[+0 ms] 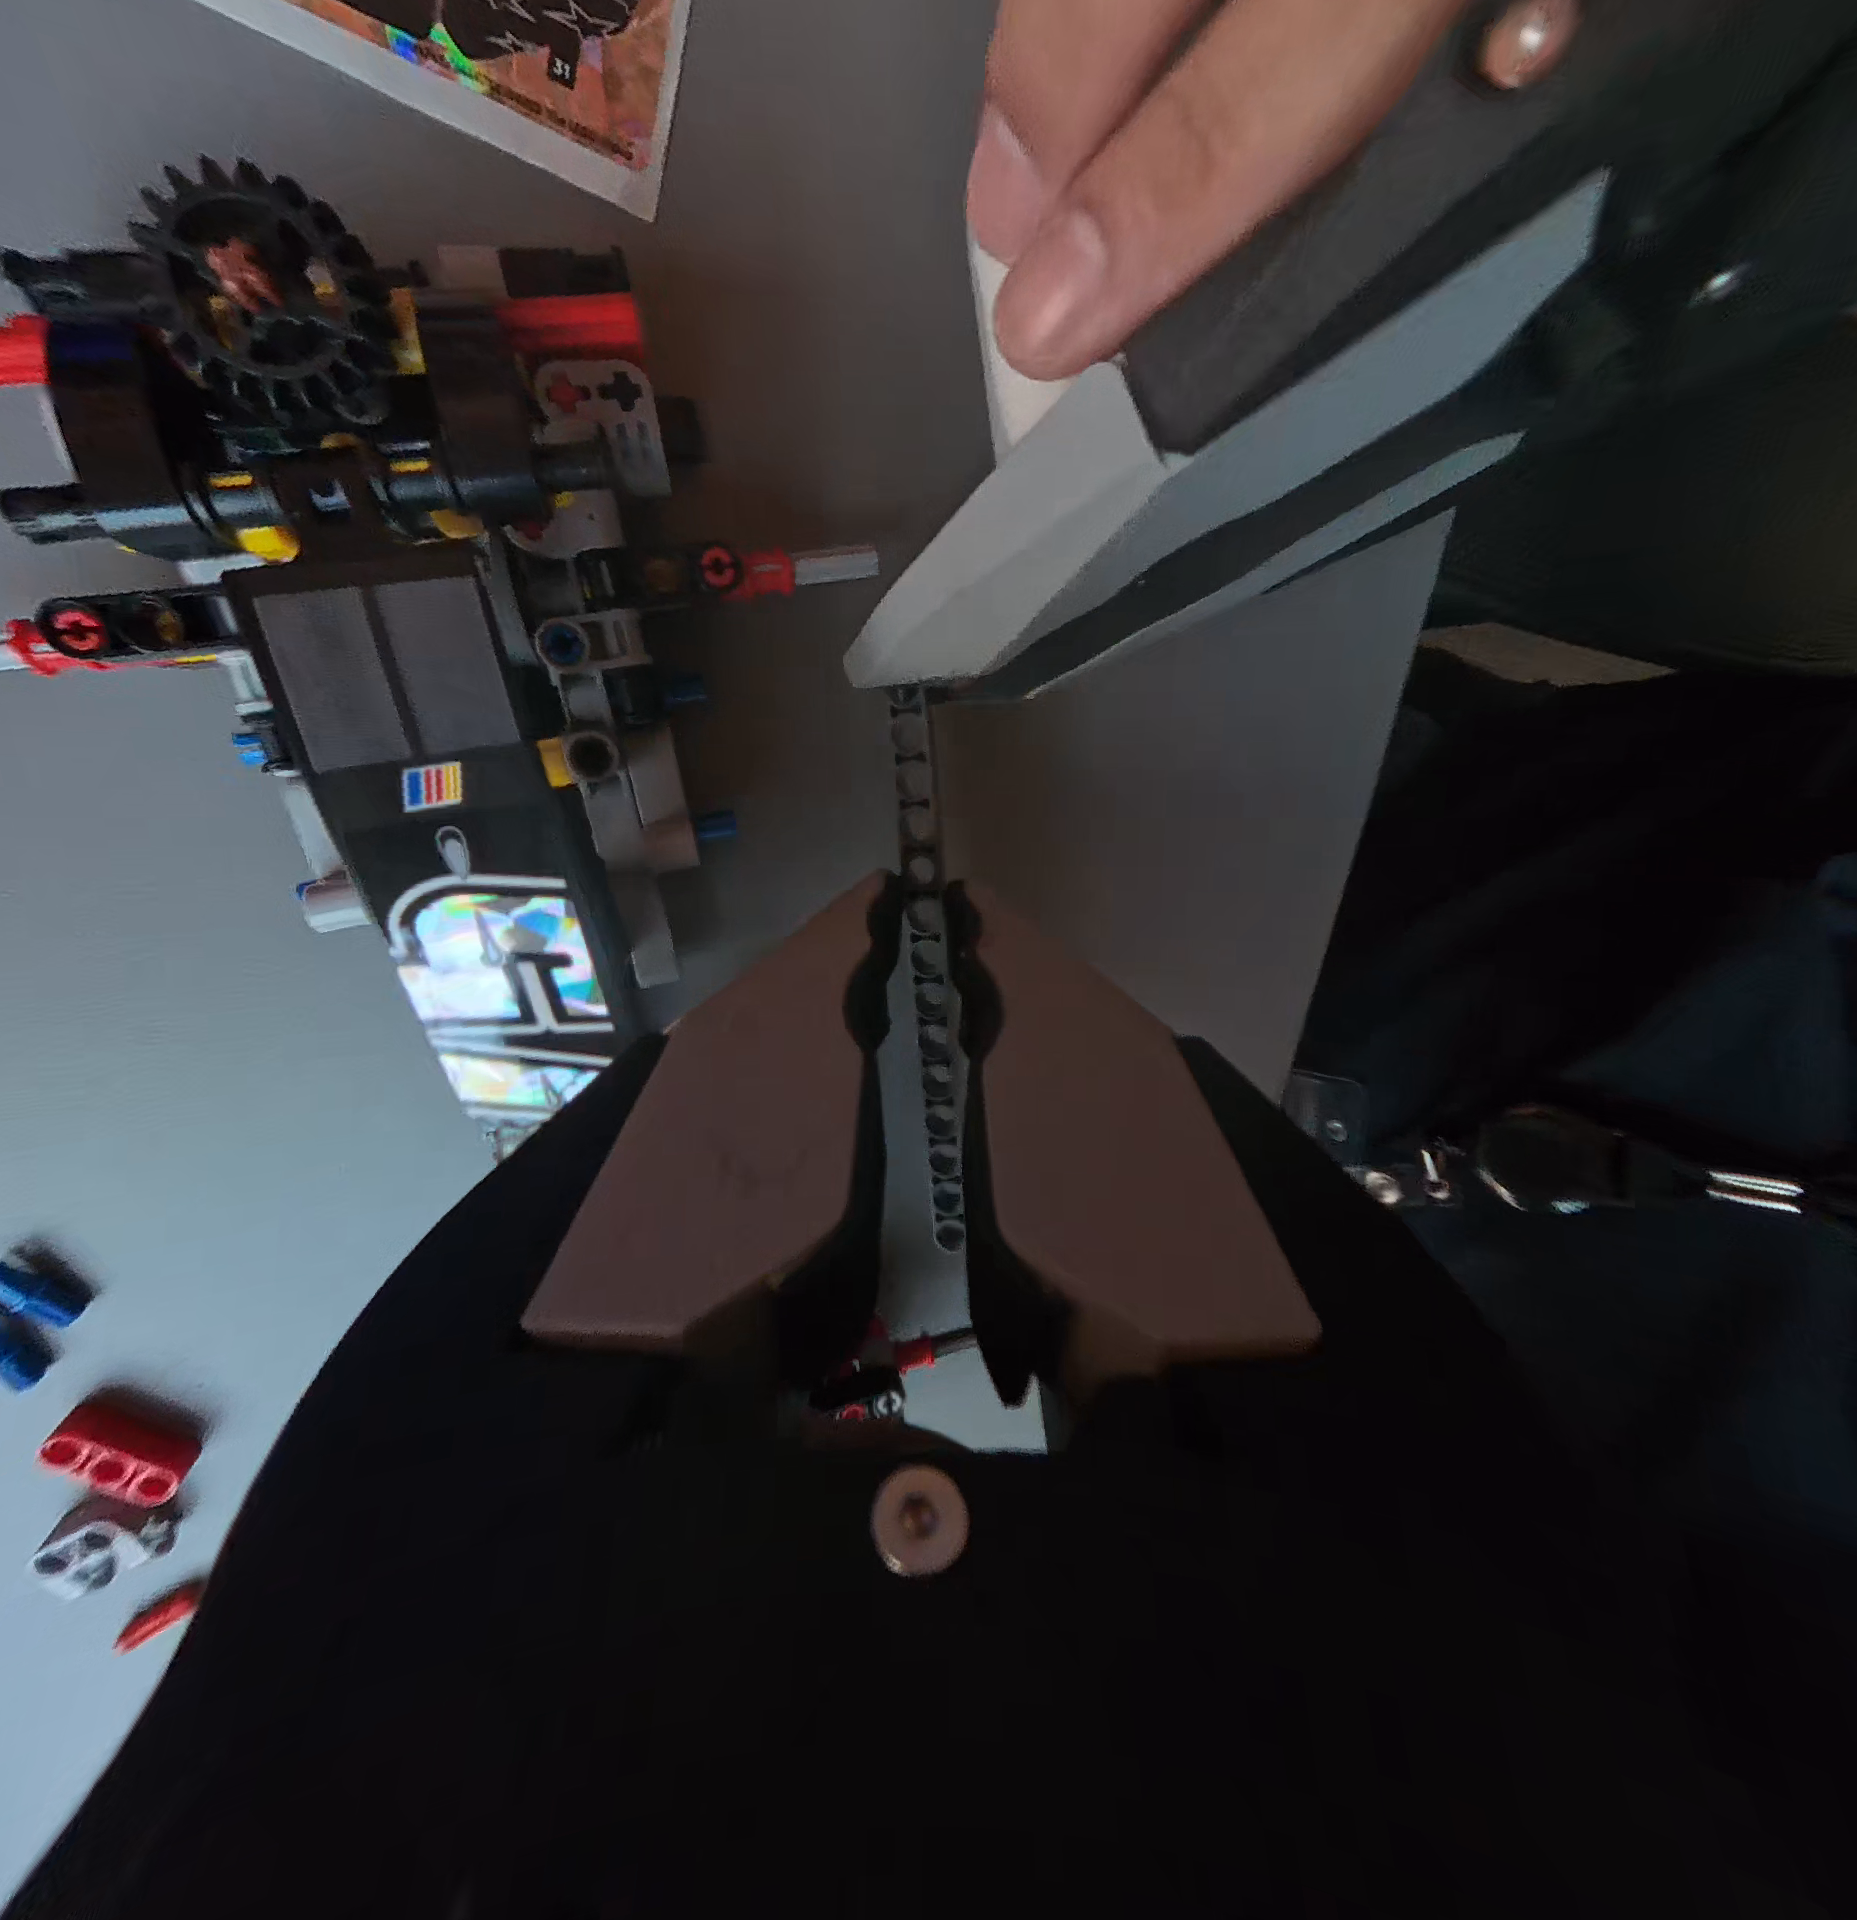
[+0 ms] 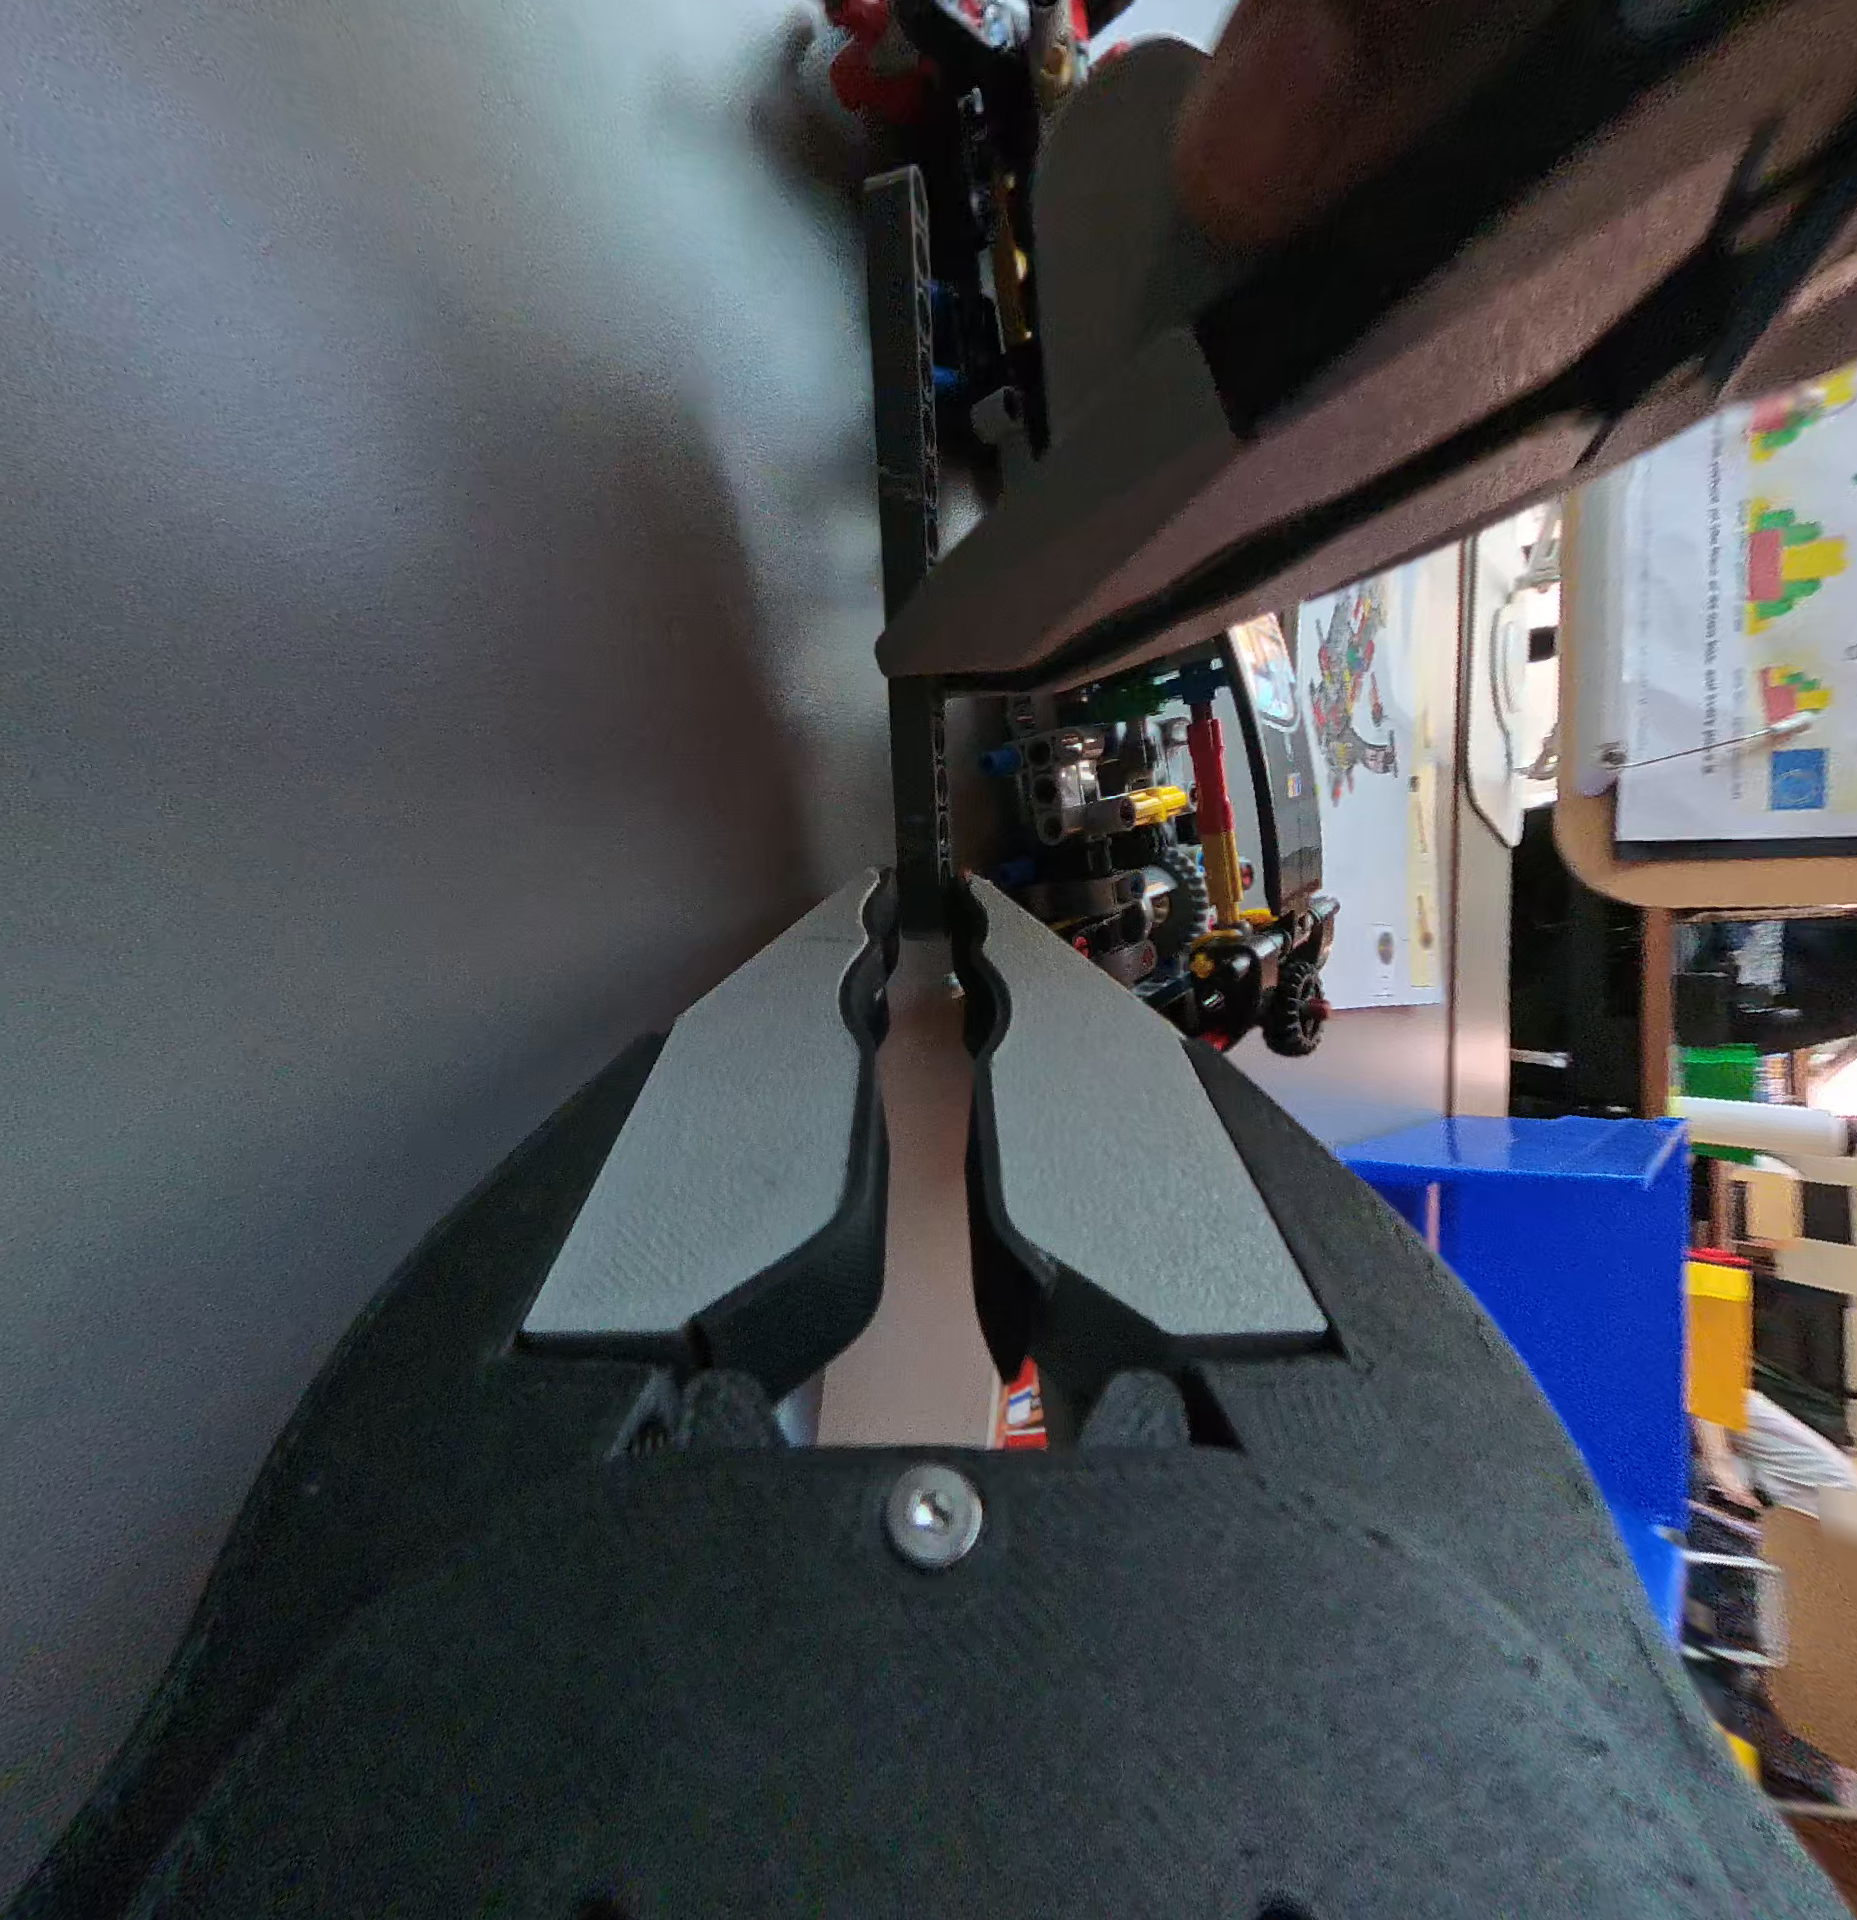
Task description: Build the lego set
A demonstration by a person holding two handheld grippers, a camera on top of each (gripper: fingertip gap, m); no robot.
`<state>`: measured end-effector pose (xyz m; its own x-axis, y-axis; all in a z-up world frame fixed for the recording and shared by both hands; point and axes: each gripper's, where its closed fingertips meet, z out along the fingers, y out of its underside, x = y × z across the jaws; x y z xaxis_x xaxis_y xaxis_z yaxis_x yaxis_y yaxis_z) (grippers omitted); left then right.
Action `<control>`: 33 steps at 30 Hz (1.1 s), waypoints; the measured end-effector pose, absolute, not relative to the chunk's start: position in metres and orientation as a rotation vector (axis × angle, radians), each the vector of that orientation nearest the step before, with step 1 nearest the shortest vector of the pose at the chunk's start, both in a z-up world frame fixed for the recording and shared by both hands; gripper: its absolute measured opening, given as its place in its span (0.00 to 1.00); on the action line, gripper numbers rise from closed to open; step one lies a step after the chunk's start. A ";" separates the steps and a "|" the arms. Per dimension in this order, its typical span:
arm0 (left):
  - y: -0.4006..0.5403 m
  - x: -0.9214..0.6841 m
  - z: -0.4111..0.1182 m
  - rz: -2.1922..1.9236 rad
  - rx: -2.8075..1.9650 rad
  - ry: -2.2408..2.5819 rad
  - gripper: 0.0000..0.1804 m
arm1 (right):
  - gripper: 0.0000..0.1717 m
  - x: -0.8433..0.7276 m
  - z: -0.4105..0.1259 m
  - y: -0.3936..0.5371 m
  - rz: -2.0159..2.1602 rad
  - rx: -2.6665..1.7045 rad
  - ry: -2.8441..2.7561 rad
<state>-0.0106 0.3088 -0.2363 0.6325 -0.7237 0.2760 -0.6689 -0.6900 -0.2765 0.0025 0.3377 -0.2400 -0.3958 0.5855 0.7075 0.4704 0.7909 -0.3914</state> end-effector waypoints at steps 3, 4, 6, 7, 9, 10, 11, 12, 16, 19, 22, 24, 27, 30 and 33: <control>0.305 -0.010 -0.231 -0.315 -2.587 1.183 0.14 | 0.04 0.002 -0.237 0.337 0.241 -0.856 -2.083; 0.308 -0.009 -0.229 -0.224 -2.532 1.162 0.17 | 0.04 0.001 -0.234 0.335 0.277 -0.872 -2.094; 0.317 -0.014 -0.226 0.002 -2.404 1.145 0.10 | 0.04 0.000 -0.230 0.331 0.349 -0.890 -2.127; 0.320 -0.016 -0.227 0.085 -2.353 1.152 0.06 | 0.04 -0.001 -0.229 0.332 0.368 -0.901 -2.139; 0.319 -0.017 -0.233 0.159 -2.324 1.153 0.04 | 0.04 -0.002 -0.231 0.332 0.427 -0.933 -2.185; 0.319 -0.017 -0.234 0.189 -2.312 1.153 0.04 | 0.04 -0.002 -0.232 0.331 0.470 -0.961 -2.208; 0.319 -0.017 -0.235 0.215 -2.300 1.143 0.04 | 0.04 -0.001 -0.234 0.331 0.511 -0.986 -2.223; 0.319 -0.017 -0.235 0.234 -2.294 1.117 0.03 | 0.04 -0.001 -0.235 0.331 0.544 -1.006 -2.228; 0.318 -0.013 -0.239 0.206 -2.305 1.008 0.03 | 0.05 0.000 -0.230 0.331 0.645 -1.019 -2.192; 0.318 -0.019 -0.243 0.179 -2.359 0.961 0.03 | 0.07 0.001 -0.198 0.341 0.734 -0.967 -2.035; 0.318 -0.024 -0.249 0.190 -2.398 0.943 0.03 | 0.09 0.004 -0.167 0.365 0.952 -0.990 -1.887; 0.320 -0.024 -0.250 0.212 -2.394 0.930 0.03 | 0.14 -0.002 -0.163 0.390 0.958 -1.059 -1.851; 0.321 -0.023 -0.250 0.214 -2.404 0.939 0.03 | 0.26 -0.014 -0.166 0.407 0.997 -1.148 -1.873; 0.321 -0.023 -0.250 0.158 -2.450 0.932 0.03 | 0.31 -0.025 -0.177 0.414 1.031 -1.187 -1.951; 0.320 -0.024 -0.251 0.085 -2.508 0.920 0.03 | 0.32 -0.033 -0.187 0.408 1.114 -1.186 -2.048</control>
<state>-0.0238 0.3200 -0.2509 0.7738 -0.5969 -0.2121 -0.6257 -0.6676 -0.4036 -0.0327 0.4078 -0.1869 -0.4812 0.8760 0.0330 0.4483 0.2783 -0.8494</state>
